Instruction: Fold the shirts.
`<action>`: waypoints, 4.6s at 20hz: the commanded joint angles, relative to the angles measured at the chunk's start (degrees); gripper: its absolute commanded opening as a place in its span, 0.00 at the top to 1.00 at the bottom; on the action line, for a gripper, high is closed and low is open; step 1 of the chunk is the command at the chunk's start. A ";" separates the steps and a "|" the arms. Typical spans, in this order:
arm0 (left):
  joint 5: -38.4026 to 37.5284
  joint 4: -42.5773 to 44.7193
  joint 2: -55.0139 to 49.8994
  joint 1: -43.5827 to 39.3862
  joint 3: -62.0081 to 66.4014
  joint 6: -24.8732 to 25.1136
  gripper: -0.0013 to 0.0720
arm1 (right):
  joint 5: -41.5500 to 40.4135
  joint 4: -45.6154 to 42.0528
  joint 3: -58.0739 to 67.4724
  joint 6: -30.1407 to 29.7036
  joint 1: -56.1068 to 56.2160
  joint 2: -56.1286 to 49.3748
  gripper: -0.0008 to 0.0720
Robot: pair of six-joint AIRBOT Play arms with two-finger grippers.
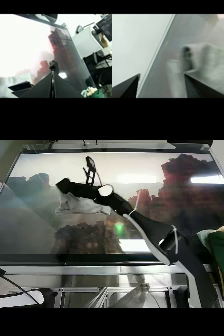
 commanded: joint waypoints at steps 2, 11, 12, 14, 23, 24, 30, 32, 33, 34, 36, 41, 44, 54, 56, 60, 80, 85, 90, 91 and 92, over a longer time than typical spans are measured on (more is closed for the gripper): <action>-1.14 -0.15 1.55 -0.46 -4.81 2.01 0.95 | -0.96 5.18 -2.82 -5.62 0.98 0.28 0.30; -1.95 -0.17 1.75 -9.46 -13.92 6.25 0.95 | 40.96 -33.90 -4.35 19.98 -22.38 10.45 0.96; -2.49 -0.15 1.75 -9.44 -13.94 6.34 0.95 | 43.28 -34.27 -6.49 19.98 -23.96 10.45 0.65; -3.32 -0.11 1.73 -9.35 -13.94 6.34 0.95 | 42.97 -36.65 -9.84 20.70 -25.81 9.05 0.02; -4.68 -0.11 1.70 -9.40 -13.94 9.09 0.95 | 36.74 -22.77 -10.01 22.08 -23.04 -3.82 0.02; -4.70 -0.09 1.70 -9.42 -13.94 9.46 0.95 | 35.45 -21.11 -10.01 22.05 -21.84 -4.31 0.02; -5.44 -0.09 1.70 -9.40 -13.94 10.51 0.95 | 22.60 -0.09 -9.64 10.25 -15.41 -4.52 0.44; -5.62 -0.09 1.70 -9.40 -13.94 10.54 0.95 | 22.58 7.74 -9.64 5.88 -15.17 -4.42 0.86; -5.75 -0.09 1.70 -9.40 -13.94 10.54 0.95 | 23.50 9.70 -9.49 4.94 -15.19 -4.13 0.97; -5.84 -0.09 1.70 -9.40 -13.94 10.54 0.95 | 24.37 9.60 -9.35 4.85 -15.26 -3.30 0.97; -5.77 -0.09 1.70 -9.40 -13.94 10.54 0.95 | 26.53 7.82 -9.35 4.94 -16.20 0.15 0.97; -5.97 -0.11 1.70 -9.42 -13.94 10.49 0.95 | 37.73 -13.55 -9.35 20.15 -28.33 19.34 0.97; -5.68 -0.11 1.70 -9.64 -13.94 10.49 0.95 | 50.18 -32.41 -9.35 32.33 -43.01 33.64 0.97; -6.64 -0.09 1.66 -13.60 -13.94 10.47 0.95 | 80.85 -57.33 -9.44 44.74 -92.87 46.82 0.97; -6.60 -0.07 1.66 -15.13 -13.94 10.47 0.95 | 84.13 -63.49 -9.64 44.81 -99.34 47.34 0.97; -6.71 -0.07 1.66 -18.53 -13.94 10.49 0.95 | 84.00 -66.55 -10.21 43.36 -108.17 50.18 0.97; -6.12 -0.04 1.66 -28.02 -13.94 13.57 0.95 | 84.21 -93.31 -45.92 37.75 -113.13 60.37 0.09; -3.04 -0.20 1.68 -27.76 -13.90 13.57 0.95 | 83.91 -65.20 -45.62 40.87 -112.08 60.48 0.96; -6.58 -0.17 2.62 -22.47 -9.70 13.31 0.96 | 79.01 -50.58 -46.36 37.66 -97.79 67.21 0.97; -8.72 -0.17 3.98 -21.29 -10.84 13.35 0.96 | 76.52 -48.83 -47.60 37.66 -92.94 70.79 0.97; -9.99 -0.11 6.23 -20.11 -14.29 13.55 0.96 | 74.73 -47.06 -49.42 37.66 -87.82 74.58 0.97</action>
